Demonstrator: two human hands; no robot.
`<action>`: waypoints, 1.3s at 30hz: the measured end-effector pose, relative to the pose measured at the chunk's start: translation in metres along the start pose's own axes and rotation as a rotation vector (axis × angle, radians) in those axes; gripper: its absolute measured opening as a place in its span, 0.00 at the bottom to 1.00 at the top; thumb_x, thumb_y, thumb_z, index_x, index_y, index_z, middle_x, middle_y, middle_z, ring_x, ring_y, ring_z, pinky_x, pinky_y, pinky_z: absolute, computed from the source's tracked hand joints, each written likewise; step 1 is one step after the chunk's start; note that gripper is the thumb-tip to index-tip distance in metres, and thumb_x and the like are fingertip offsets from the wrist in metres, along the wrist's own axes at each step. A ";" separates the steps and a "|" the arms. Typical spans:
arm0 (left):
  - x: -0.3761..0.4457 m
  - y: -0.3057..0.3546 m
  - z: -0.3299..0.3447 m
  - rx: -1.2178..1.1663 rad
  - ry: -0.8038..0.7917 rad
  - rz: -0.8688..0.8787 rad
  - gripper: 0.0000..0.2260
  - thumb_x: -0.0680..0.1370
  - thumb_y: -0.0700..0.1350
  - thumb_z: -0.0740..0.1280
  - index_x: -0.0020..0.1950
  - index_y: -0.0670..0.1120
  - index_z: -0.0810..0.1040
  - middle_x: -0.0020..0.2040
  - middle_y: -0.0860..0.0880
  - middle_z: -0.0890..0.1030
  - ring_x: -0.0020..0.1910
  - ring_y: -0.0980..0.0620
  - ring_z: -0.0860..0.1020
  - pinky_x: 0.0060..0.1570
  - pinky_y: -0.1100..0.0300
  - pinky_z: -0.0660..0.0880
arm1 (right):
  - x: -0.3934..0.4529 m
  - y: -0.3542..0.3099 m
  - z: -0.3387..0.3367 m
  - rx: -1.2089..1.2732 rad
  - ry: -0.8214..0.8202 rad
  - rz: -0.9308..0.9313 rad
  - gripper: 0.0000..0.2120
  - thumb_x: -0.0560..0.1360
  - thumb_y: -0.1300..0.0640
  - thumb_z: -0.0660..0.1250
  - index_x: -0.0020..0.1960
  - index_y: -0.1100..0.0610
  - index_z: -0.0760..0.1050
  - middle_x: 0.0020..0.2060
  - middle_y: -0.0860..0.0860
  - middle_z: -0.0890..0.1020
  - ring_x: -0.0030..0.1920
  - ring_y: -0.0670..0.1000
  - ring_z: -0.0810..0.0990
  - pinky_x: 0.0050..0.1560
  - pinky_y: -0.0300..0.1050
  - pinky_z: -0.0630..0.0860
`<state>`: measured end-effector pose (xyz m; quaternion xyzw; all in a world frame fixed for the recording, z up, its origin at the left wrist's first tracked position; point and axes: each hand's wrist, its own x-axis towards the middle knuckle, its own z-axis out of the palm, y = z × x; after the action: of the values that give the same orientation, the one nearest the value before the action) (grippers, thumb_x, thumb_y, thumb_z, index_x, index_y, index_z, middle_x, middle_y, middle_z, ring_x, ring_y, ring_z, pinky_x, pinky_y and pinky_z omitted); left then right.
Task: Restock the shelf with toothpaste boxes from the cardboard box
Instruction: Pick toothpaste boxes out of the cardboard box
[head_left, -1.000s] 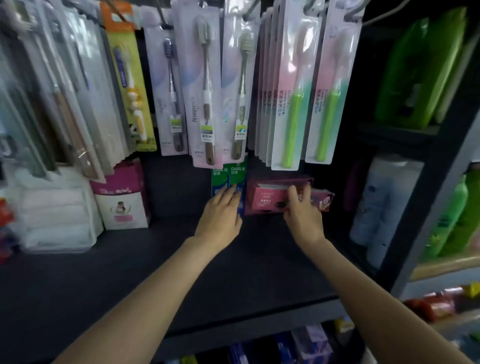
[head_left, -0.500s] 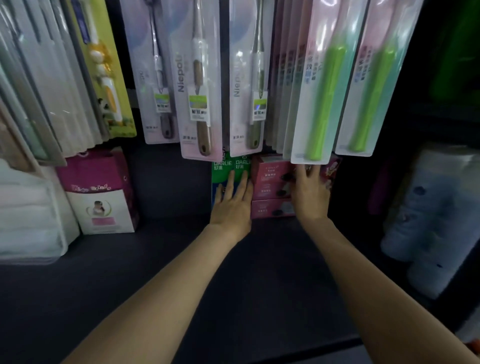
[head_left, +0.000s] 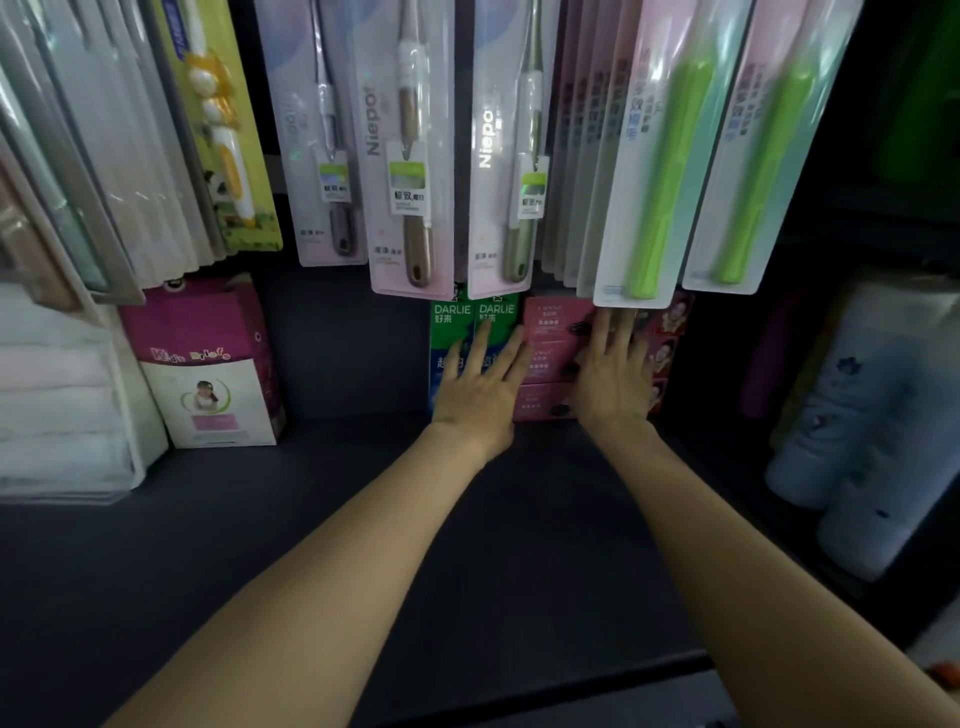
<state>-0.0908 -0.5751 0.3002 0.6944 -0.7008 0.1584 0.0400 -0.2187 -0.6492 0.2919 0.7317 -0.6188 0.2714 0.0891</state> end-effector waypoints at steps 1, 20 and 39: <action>0.002 0.000 -0.002 -0.003 -0.007 -0.008 0.39 0.77 0.44 0.63 0.75 0.49 0.36 0.76 0.51 0.34 0.74 0.43 0.33 0.72 0.45 0.37 | -0.001 -0.001 0.001 0.021 -0.015 -0.008 0.39 0.76 0.62 0.60 0.76 0.60 0.37 0.76 0.60 0.44 0.70 0.65 0.59 0.69 0.58 0.61; -0.153 0.000 0.000 -0.422 0.348 0.030 0.26 0.74 0.41 0.62 0.71 0.44 0.62 0.74 0.43 0.58 0.71 0.44 0.58 0.68 0.48 0.60 | -0.158 -0.027 -0.053 0.397 -0.217 -0.553 0.29 0.72 0.69 0.58 0.72 0.64 0.60 0.68 0.62 0.66 0.67 0.61 0.67 0.69 0.54 0.64; -0.620 -0.046 0.170 -0.298 -0.531 -0.494 0.19 0.47 0.44 0.80 0.35 0.46 0.82 0.30 0.48 0.78 0.25 0.52 0.77 0.22 0.66 0.67 | -0.558 -0.106 0.103 0.115 -1.314 -0.831 0.22 0.78 0.65 0.56 0.71 0.62 0.61 0.71 0.57 0.64 0.71 0.55 0.61 0.67 0.45 0.60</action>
<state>0.0025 -0.0263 -0.0241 0.8455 -0.5140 -0.1449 -0.0054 -0.1361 -0.1956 -0.0562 0.9178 -0.2045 -0.2417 -0.2397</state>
